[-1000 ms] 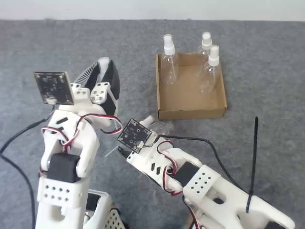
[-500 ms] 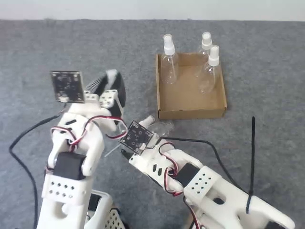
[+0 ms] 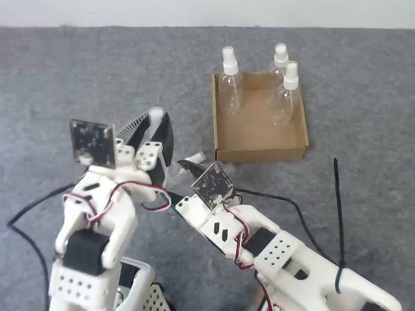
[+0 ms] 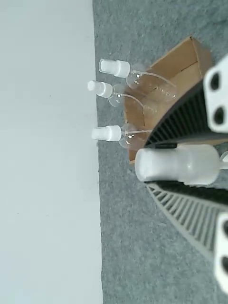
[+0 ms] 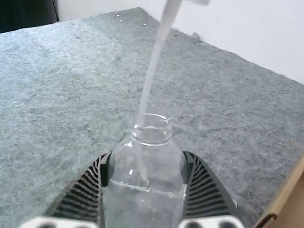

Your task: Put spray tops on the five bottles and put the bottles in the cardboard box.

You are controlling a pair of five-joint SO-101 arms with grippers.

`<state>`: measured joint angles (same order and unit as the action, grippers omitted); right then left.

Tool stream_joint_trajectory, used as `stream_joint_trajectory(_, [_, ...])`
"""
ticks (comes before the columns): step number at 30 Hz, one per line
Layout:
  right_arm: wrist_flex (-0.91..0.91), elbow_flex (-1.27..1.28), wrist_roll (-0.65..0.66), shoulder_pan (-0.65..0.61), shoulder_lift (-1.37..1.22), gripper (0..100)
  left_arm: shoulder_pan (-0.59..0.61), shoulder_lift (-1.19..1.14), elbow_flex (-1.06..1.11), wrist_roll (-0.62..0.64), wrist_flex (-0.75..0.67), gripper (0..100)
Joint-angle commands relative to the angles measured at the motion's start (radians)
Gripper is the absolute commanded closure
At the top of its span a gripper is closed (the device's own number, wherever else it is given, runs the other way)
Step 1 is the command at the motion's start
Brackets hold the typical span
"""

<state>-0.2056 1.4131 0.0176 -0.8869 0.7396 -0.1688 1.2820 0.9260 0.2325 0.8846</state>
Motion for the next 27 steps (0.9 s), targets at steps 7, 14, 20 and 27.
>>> stream_joint_trajectory(7, [-0.024, -0.003, -0.014, 0.015, 0.044, 99.1, -0.005, 0.038, -0.005, -0.031, 0.025, 90])
stream_joint_trajectory(14, [-0.022, -0.002, -0.011, 0.015, 0.044, 99.1, 0.005, 0.038, -0.021, -0.041, 0.025, 85])
stream_joint_trajectory(20, [-0.022, -0.002, -0.011, 0.015, 0.044, 99.1, 0.071, 0.026, -0.073, -0.083, 0.017, 85])
stream_joint_trajectory(27, [-0.021, -0.002, -0.011, 0.016, 0.044, 99.1, 0.118, -0.319, -0.213, -0.153, 0.032, 90])
